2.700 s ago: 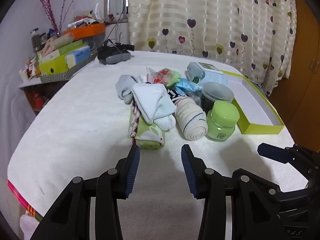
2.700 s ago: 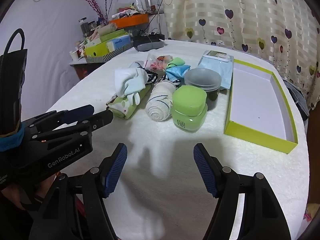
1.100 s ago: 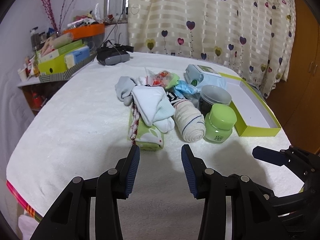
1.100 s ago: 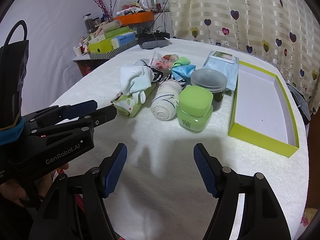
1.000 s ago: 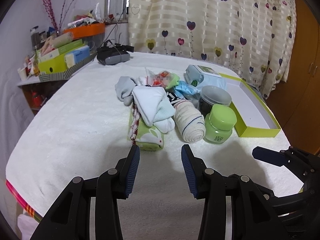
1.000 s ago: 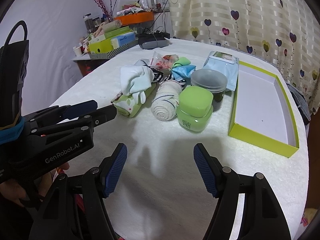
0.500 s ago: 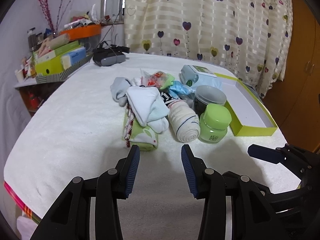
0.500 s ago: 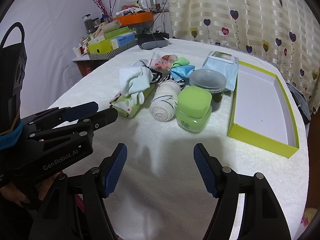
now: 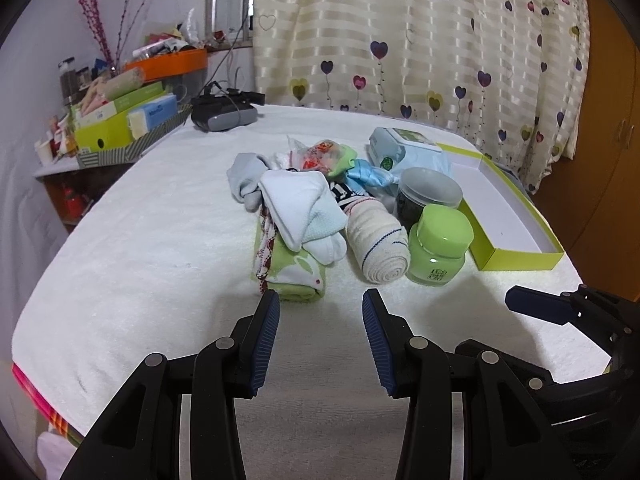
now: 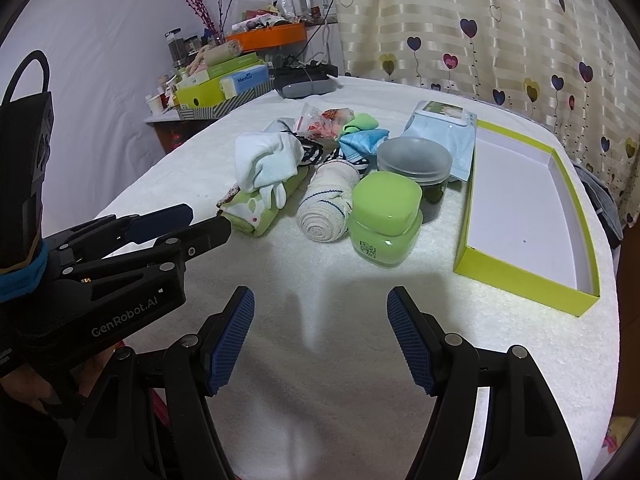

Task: Organize soft objects

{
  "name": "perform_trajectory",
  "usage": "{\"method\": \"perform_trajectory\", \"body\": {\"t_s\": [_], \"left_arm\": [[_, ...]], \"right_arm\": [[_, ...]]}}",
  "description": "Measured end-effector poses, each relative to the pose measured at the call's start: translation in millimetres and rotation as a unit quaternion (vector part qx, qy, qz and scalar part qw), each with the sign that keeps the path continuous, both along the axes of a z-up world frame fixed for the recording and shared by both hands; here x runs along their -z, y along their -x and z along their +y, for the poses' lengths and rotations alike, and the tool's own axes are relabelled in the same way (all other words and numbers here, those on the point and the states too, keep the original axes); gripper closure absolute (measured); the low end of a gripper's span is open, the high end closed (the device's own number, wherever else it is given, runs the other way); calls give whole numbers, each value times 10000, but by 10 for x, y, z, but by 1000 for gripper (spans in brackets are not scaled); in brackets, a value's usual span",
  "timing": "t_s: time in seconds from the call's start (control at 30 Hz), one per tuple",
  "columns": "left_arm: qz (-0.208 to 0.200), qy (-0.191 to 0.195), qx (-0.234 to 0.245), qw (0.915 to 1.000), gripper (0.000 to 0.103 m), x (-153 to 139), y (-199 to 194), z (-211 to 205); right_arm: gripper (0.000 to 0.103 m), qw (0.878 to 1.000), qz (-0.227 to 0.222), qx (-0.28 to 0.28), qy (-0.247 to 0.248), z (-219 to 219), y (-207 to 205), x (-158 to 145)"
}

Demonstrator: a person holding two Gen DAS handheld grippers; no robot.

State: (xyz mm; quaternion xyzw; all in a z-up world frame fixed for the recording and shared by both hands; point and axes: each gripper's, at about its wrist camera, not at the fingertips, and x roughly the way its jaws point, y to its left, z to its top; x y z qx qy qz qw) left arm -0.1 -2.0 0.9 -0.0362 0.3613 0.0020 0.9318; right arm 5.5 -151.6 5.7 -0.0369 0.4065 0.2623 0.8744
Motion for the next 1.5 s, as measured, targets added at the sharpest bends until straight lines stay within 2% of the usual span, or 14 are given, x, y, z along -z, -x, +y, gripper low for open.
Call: {"method": "perform_trajectory", "body": {"t_s": [1.27, 1.5], "left_arm": [[127, 91, 8, 9999, 61, 103, -90, 113], [150, 417, 37, 9990, 61, 96, -141, 256]], "right_arm": [[33, 9999, -112, 50, -70, -22, -106, 8], [33, 9999, -50, -51, -147, 8, -142, 19]]}}
